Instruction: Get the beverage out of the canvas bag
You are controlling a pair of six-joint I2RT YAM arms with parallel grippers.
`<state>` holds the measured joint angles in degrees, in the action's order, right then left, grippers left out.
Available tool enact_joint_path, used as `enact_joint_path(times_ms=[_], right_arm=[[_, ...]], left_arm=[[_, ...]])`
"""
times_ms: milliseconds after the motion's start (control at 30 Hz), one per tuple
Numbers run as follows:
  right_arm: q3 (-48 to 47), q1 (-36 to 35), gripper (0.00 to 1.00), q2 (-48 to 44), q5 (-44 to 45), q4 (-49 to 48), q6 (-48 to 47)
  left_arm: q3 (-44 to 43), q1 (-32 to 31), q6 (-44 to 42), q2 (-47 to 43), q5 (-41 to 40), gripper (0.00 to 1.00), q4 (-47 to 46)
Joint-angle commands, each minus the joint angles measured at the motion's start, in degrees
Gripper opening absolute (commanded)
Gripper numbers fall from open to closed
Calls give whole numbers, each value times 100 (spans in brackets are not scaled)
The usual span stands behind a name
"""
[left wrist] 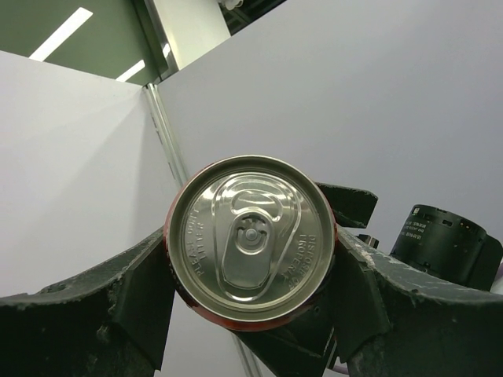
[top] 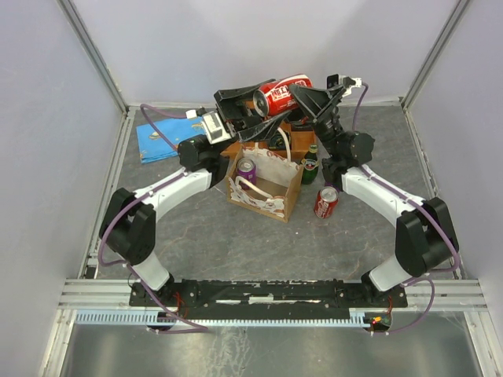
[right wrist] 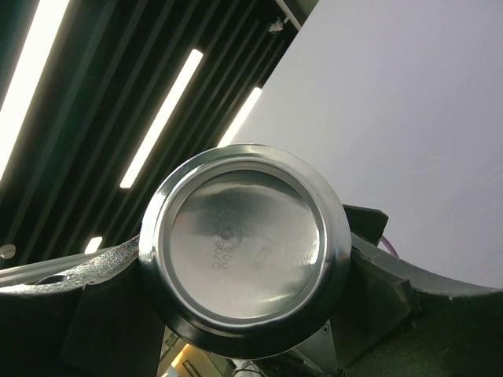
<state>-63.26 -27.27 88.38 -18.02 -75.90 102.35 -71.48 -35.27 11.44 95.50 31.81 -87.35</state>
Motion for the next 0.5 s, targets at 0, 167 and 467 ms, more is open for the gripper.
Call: enact_joint_path(times_ms=[0,167,467], right_arm=[[58,-4,61,-104,-23,-320,-114],[186,-1,99,-236,-180,136,-473],[484,1,99,-832,-257,1141,-1545]], left_arm=[[22,-9,-68,-466,-441,3,-617],[69,-7,-205,-627,-512,3,-558],[154,-7,-196,-733,-759,3,-717]])
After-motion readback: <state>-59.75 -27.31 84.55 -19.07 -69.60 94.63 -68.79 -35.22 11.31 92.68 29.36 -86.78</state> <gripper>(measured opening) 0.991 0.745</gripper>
